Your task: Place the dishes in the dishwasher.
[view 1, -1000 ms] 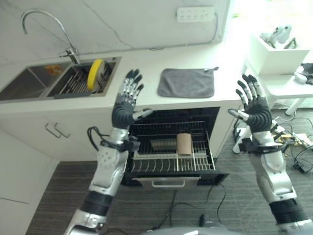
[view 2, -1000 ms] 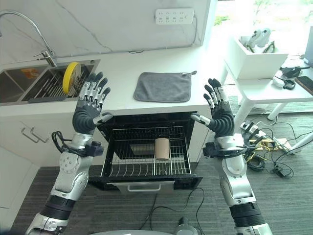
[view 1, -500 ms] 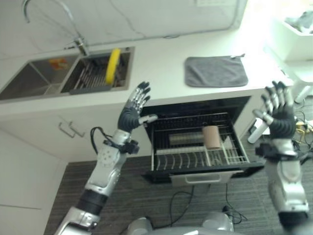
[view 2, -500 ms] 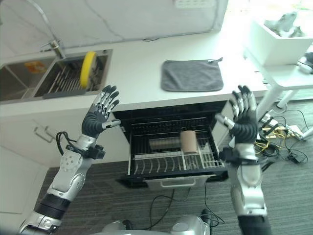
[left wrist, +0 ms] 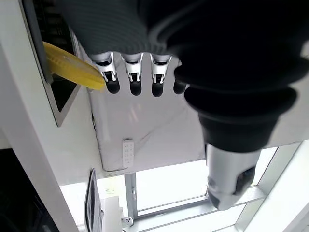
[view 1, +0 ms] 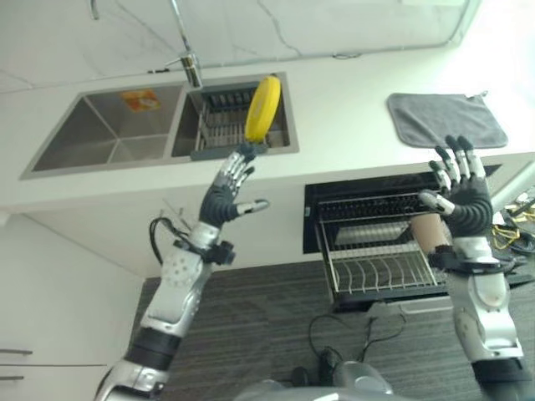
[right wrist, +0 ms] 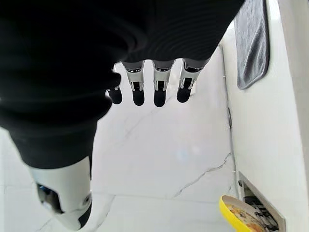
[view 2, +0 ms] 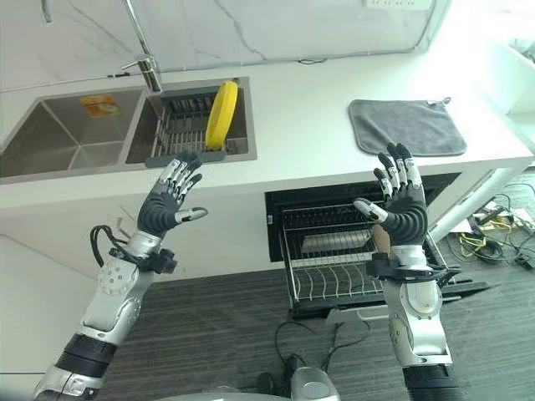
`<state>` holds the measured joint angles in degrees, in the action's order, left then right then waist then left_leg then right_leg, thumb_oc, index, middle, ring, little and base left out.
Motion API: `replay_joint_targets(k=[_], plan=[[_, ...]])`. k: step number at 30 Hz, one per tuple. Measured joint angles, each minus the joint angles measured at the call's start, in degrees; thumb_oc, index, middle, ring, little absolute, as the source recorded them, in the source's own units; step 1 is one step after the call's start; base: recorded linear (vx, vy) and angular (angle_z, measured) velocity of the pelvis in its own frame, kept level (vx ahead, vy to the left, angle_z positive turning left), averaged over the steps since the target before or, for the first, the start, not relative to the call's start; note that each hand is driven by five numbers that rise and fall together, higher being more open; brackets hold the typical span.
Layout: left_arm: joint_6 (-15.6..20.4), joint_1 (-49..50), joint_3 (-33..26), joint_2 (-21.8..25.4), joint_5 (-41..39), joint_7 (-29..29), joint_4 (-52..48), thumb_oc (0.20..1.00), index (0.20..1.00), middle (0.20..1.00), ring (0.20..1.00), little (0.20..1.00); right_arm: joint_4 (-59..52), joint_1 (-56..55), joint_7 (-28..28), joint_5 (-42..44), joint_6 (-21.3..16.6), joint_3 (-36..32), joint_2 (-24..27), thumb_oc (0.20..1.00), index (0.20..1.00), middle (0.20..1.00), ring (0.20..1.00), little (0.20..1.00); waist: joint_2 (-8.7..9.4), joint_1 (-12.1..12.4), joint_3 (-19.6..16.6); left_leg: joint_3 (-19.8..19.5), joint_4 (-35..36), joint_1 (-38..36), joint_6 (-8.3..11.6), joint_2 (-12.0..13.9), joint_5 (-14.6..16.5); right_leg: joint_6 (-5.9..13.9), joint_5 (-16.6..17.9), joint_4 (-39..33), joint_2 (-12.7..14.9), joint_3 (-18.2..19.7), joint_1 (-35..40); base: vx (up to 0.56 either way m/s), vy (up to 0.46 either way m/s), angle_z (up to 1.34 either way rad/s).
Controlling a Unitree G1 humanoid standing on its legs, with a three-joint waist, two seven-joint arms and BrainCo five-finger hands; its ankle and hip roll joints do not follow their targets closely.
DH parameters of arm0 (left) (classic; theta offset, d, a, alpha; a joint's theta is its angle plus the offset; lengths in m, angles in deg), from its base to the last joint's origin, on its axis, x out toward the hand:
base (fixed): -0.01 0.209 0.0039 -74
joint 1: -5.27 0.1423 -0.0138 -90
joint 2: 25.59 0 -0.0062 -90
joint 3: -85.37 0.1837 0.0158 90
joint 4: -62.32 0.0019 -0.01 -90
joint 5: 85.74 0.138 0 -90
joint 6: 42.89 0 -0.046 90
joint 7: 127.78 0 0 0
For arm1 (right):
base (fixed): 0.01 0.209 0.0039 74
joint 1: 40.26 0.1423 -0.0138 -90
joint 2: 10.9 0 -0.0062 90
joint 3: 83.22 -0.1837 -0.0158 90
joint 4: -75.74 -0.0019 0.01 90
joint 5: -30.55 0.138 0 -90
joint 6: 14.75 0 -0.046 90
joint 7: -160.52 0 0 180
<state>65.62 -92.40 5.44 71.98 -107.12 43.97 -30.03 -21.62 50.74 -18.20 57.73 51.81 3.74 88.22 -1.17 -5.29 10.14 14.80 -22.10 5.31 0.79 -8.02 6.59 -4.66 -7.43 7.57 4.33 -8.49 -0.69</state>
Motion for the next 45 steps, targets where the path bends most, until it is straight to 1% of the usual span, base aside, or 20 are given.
replay_joint_targets(k=[2, 5, 6, 7, 8, 10, 18, 20, 21, 22, 24, 25, 32, 34, 35, 38, 41, 43, 44, 45], plan=[[0.0, 0.14, -0.8, 0.17, 0.0, -0.45, -1.26, 1.0, 1.0, 1.0, 1.0, 1.0, -0.12, 0.59, 0.45, 0.01, -0.08, -0.21, -0.19, 1.0, 1.0, 1.0, 1.0, 1.0, 0.64, 0.04, 0.06, -0.74, -2.45, 2.87, 1.17, 7.31, 1.9, 1.35, 1.03, -1.2, 1.09, 0.33, 1.35, 0.08, 0.267, -0.02], [0.2, 0.05, -0.91, 0.29, 0.02, -0.64, -1.72, 1.0, 1.0, 1.0, 1.0, 1.0, 0.01, 1.01, 0.61, -0.04, -0.89, 0.07, -0.36, 1.0, 1.0, 1.0, 1.0, 1.0, 0.82, -0.56, 0.15, -5.5, 10.63, 1.24, 3.29, 16.23, 0.06, 3.9, 1.8, -1.92, 2.35, 5.92, 2.29, 0.13, 0.302, -0.34], [0.2, -0.09, -0.57, 0.17, 0.02, -0.65, -1.66, 1.0, 1.0, 1.0, 1.0, 1.0, 0.01, 1.48, 1.0, -0.03, -1.0, 0.05, 0.25, 1.0, 1.0, 1.0, 1.0, 1.0, -0.47, -1.31, -0.18, -6.67, 20.29, -1.65, 3.31, 18.41, -4.24, 8.01, 2.21, -1.35, 4.08, 6.97, 2.37, 0.23, 0.507, -0.73], [0.2, -0.09, -0.49, 0.07, 0.01, -0.65, -1.31, 1.0, 1.0, 1.0, 1.0, 1.0, 0.14, 1.33, 1.01, -0.05, -1.02, 0.17, 0.59, 1.0, 1.0, 1.0, 1.0, 1.0, -0.84, -1.99, -0.15, -6.23, 20.85, -2.97, 2.96, 17.97, -11.85, 11.05, 2.1, -1.65, 5.21, 7.69, 3.17, 0.37, 0.801, -0.66], [0.41, -1.05, -0.35, 1.13, 0.0, -0.74, 0.57, 1.0, 1.0, 1.0, 1.0, 1.0, 0.01, 0.41, 0.97, -0.12, -1.2, 0.62, -0.15, 1.0, 1.0, 1.0, 1.0, 1.0, 1.93, -2.15, -0.42, -5.15, 17.94, -2.78, 2.84, 14.6, -9.84, 12.28, 3.44, -3.19, 9.17, 7.74, 3.32, 0.34, 0.751, -0.41], [0.4, -1.79, -0.5, 2.25, -0.01, -0.89, 1.83, 1.0, 1.0, 1.0, 1.0, 1.0, 0.12, 0.84, 1.17, -0.12, -1.15, 1.24, -0.42, 1.0, 1.0, 1.0, 1.0, 1.0, 2.95, -1.83, -0.28, -4.54, 13.9, -1.3, 1.39, 12.61, -6.8, 13.8, 4.55, -3.82, 11.2, 7.6, 3.55, 0.25, 0.499, -0.32], [-0.66, -1.27, -0.64, 4.03, 0.04, -1.58, 1.99, 1.0, 1.0, 1.0, 1.0, 1.0, -2.89, 0.78, 1.01, 1.12, -0.45, 0.84, -5.0, 1.0, 1.0, 1.0, 1.0, 1.0, 1.46, -1.63, 0.32, -1.39, 19.27, -8.58, -1.7, 8.07, -4.72, 13.71, 14.11, -0.52, 13.42, 4.48, 0.2, 0.12, 0.271, -0.54], [-1.1, -1.63, -0.65, 3.97, 0.05, -1.67, 2.51, 1.0, 1.0, 1.0, 1.0, 1.0, -2.8, 0.31, 0.08, 1.13, 0.54, 1.89, -3.99, 1.0, 1.0, 1.0, 1.0, 1.0, 1.18, -2.49, 0.34, 0.93, 19.77, -8.96, -1.99, 9.05, -4.83, 13.77, 16.44, -0.45, 12.71, 1.14, -1.04, 0.0, 0.037, -1.17], [-1.04, 0.47, -1.71, 4.21, 0.13, -1.42, 1.91, 1.0, 1.0, 1.0, 1.0, 1.0, -2.79, 0.66, -1.17, 1.32, 1.19, 2.61, -4.27, 1.0, 1.0, 1.0, 1.0, 1.0, 1.11, -0.48, 0.3, 5.31, 20.6, -10.04, -1.98, 9.77, -4.73, 13.78, 17.91, 1.77, 11.59, -5.12, -4.3, -0.02, -0.178, -1.43], [-1.3, 2.67, -2.42, 4.29, 0.63, -0.79, 1.1, 1.0, 1.0, 1.0, 1.0, 1.0, -1.66, 0.5, -2.31, 1.6, 1.82, 3.74, -4.35, 1.0, 1.0, 1.0, 1.0, 1.0, 1.03, 0.14, 0.28, 8.44, 21.79, -10.85, -1.41, 12.06, -5.38, 14.33, 10.84, 7.54, 8.55, -10.67, -6.25, -0.01, -0.207, -1.46], [-1.53, 2.73, -2.22, 4.02, 0.58, -0.59, -0.32, 1.0, 1.0, 1.0, 1.0, 1.0, 0.27, 1.35, -2.27, 1.74, 1.67, 4.61, -3.65, 1.0, 1.0, 1.0, 1.0, 1.0, 1.84, 1.21, 0.15, 8.83, 21.34, -11.29, -0.7, 12.49, -5.36, 10.41, 6.55, 4.7, 5.06, -11.68, -3.76, 0.01, -0.179, -0.43], [-1.58, 2.0, -1.88, 3.65, 0.58, -0.49, -0.33, 1.0, 1.0, 1.0, 1.0, 1.0, 1.02, 1.45, -2.08, 1.79, 1.71, 4.67, -3.1, 1.0, 1.0, 1.0, 1.0, 1.0, 2.15, 0.94, 0.15, 7.37, 20.54, -11.11, -0.34, 12.47, -5.13, 7.54, 5.68, -0.11, 3.54, -9.53, -0.67, 0.0, -0.137, 0.17], [-1.16, 2.28, -0.74, 0.23, 0.53, 1.77, -0.54, 1.0, 1.0, 1.0, 1.0, 1.0, 1.88, 3.31, -2.11, 2.22, 1.74, 4.73, 1.01, 1.0, 1.0, 1.0, 1.0, 1.0, -0.91, 0.93, -0.34, -0.73, 17.72, -9.8, 3.17, 16.74, -6.95, 5.75, 5.45, -8.29, -3.0, -6.03, 2.5, 0.05, -0.133, -0.14], [-0.56, 1.77, -1.49, -0.7, 0.02, 1.7, 0.52, 1.0, 1.0, 1.0, 1.0, 1.0, 3.09, 2.37, -3.15, 2.25, 1.94, 4.17, -0.45, 1.0, 1.0, 1.0, 1.0, 1.0, 1.7, 1.81, 0.76, -5.45, -2.69, 0.14, 5.59, 17.02, -7.52, 3.72, 3.36, -5.83, -1.04, -3.26, 1.55, 0.17, 0.077, -0.34], [-0.29, 4.57, -1.28, -0.8, 0.1, 1.55, 0.54, 1.0, 1.0, 1.0, 1.0, 1.0, 2.57, 1.84, -3.73, 2.2, 1.99, 5.26, -1.02, 1.0, 1.0, 1.0, 1.0, 1.0, 1.69, 2.92, 0.54, -7.41, 1.27, 3.57, 6.69, 17.49, -4.97, 4.35, 4.05, -7.86, -0.62, -2.0, 3.45, 0.22, 0.126, -0.61], [-0.19, 4.18, -0.8, -2.5, 0.11, 1.49, 0.94, 1.0, 1.0, 1.0, 1.0, 1.0, 2.5, 1.47, -3.37, 2.02, 1.87, 6.09, -1.13, 1.0, 1.0, 1.0, 1.0, 1.0, -1.18, 2.26, 0.49, -7.62, 17.11, 4.98, 7.89, 20.06, -9.01, 3.73, 3.58, -8.22, -2.19, -3.25, 5.32, 0.21, 0.183, -0.33], [0.21, 1.17, 1.22, -2.43, 0.14, 2.6, 3.02, 1.0, 1.0, 1.0, 1.0, 1.0, 2.29, 1.38, -3.95, 2.13, 2.91, 6.8, 0.27, 1.0, 1.0, 1.0, 1.0, 1.0, -1.06, 2.2, 0.3, -3.12, 19.73, 3.31, 6.2, 19.79, -10.18, 4.17, 3.57, -9.61, -0.33, -5.32, 8.26, 0.14, 0.165, -0.39], [0.25, 1.14, 1.22, -2.36, 0.14, 2.58, 2.87, 1.0, 1.0, 1.0, 1.0, 1.0, 2.1, 0.75, -5.48, 2.05, 3.07, 6.84, 1.05, 1.0, 1.0, 1.0, 1.0, 1.0, -2.19, 1.21, -0.46, -1.33, 21.11, -1.97, 5.56, 17.86, -10.59, 7.12, 4.48, -9.98, 1.01, -7.78, 10.09, 0.16, 0.114, -0.25], [0.26, 1.76, 1.22, -2.57, 0.12, 2.55, 2.61, 1.0, 1.0, 1.0, 1.0, 1.0, 1.96, 0.28, -5.99, 2.02, 3.14, 6.88, 2.29, 1.0, 1.0, 1.0, 1.0, 1.0, -3.87, 0.54, -1.16, -1.94, 23.31, -4.44, 2.58, 17.59, -13.1, 8.29, 3.82, -9.65, 0.08, -7.84, 10.47, 0.14, 0.073, 0.13], [0.27, 2.79, 0.82, -2.31, 0.03, 2.64, 2.66, 1.0, 1.0, 1.0, 1.0, 1.0, 2.21, -0.12, -6.3, 2.03, 4.15, 7.06, 1.32, 1.0, 1.0, 1.0, 1.0, 1.0, -2.31, 0.66, -1.34, -1.9, 25.36, -6.39, 1.81, 15.82, -14.47, 9.28, 4.34, -9.08, 1.76, -7.68, 10.9, 0.08, 0.029, 0.26]])
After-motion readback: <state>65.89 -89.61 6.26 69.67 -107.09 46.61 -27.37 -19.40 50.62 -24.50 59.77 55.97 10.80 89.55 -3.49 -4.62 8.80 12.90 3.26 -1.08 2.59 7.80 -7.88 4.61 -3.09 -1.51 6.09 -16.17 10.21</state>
